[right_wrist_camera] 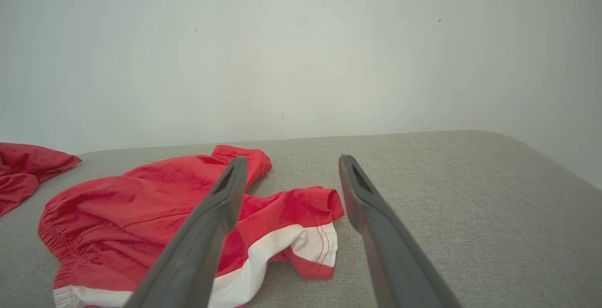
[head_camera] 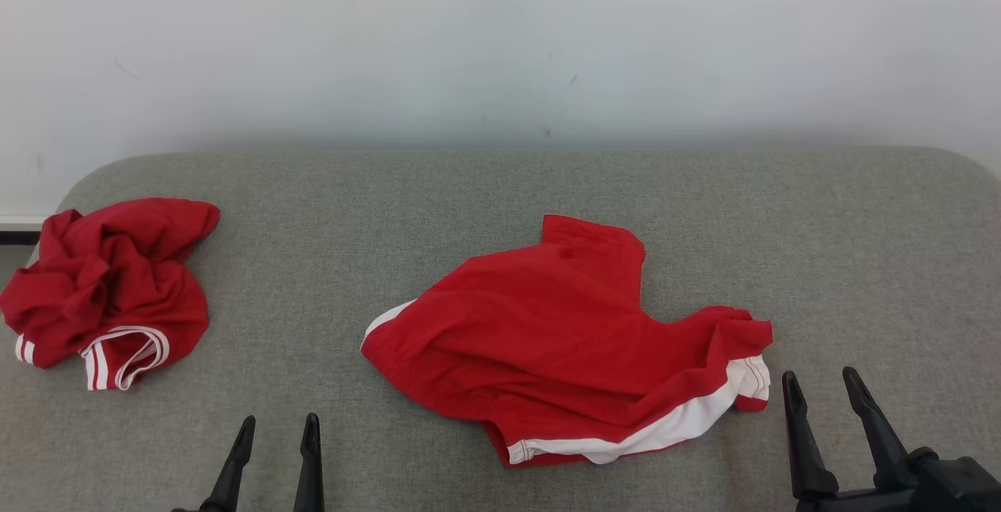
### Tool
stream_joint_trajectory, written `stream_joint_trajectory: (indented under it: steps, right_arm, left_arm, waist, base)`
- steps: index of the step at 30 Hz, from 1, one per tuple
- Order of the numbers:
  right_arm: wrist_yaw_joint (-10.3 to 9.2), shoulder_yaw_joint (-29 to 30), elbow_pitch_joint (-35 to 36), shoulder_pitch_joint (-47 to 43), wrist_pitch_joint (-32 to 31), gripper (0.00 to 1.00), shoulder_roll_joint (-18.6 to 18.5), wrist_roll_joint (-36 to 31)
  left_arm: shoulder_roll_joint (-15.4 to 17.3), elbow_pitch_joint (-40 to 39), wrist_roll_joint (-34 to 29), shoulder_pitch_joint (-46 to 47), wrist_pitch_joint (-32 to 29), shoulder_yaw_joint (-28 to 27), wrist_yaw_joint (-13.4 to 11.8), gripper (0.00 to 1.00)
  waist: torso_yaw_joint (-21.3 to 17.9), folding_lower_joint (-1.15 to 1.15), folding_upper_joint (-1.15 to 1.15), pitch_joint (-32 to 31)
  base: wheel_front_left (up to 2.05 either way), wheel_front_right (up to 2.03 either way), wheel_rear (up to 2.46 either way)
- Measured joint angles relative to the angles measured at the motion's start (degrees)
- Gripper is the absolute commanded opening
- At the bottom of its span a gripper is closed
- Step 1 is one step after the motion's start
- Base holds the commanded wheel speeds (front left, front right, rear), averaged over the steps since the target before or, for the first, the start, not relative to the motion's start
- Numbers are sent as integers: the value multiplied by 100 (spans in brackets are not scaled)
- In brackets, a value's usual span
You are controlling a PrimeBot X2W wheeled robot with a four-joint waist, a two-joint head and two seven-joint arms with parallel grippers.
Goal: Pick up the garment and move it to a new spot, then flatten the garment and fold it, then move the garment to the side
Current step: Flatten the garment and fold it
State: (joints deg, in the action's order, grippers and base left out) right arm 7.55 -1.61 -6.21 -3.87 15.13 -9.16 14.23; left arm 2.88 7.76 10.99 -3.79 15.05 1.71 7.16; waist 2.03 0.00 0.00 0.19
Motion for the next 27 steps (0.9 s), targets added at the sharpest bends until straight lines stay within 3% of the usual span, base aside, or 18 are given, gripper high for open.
stream_joint_trajectory:
  steps: [18,22,27]
  right_arm:
    - [0,-96,-82,-57,0,100,-8,101]
    - [0,-101,-494,18,1,100,-160,156]
    - [0,-312,-1134,387,-55,100,-454,267]
  left_arm:
    - [1,-20,101,8,0,-9,25,100]
    - [2,88,120,13,0,367,25,100]
    - [11,334,111,86,0,1313,33,100]
  waist:
    - [9,0,0,-55]
    - [8,0,0,-37]
    - [8,0,0,38]
  base:
    - [0,0,0]
    - [0,0,0]
    - [0,0,0]
